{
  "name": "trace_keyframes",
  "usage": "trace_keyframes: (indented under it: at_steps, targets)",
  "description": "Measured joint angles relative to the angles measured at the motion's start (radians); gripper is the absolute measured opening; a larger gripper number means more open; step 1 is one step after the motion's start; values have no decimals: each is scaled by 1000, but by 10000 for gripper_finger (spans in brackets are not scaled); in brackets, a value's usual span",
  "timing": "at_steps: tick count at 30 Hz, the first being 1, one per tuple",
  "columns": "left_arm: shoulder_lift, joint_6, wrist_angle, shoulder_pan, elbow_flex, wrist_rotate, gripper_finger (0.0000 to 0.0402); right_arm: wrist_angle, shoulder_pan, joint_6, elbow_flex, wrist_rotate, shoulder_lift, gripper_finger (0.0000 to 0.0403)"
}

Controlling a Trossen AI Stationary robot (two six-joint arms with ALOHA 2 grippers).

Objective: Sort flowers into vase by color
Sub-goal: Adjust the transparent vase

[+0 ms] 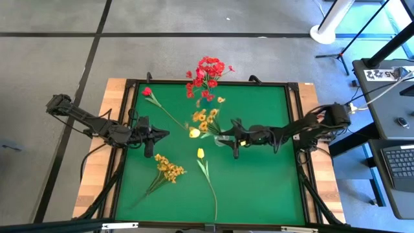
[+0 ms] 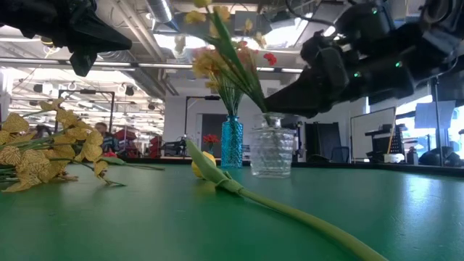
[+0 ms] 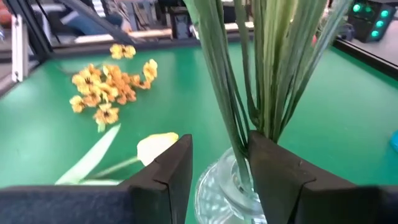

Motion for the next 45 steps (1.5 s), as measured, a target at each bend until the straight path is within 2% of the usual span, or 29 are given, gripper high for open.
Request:
trace_keyframes:
  at_steps: [7, 18, 24, 31, 45]
  targets:
    - [0, 1, -3, 0, 0, 0, 0, -132, 54, -19, -4, 82, -108, 153]
    - [0, 1, -22, 0, 0, 0, 0, -193, 91, -21, -4, 123, -222, 153]
    - [0, 1, -23, 0, 0, 0, 0, -247, 88, -8, -3, 130, -226, 153]
    - [0, 1, -24, 0, 0, 0, 0, -355, 88, 42, 0, 199, -229, 154]
    - [0, 2, -27, 0, 0, 0, 0, -365, 87, 41, 0, 198, -229, 160]
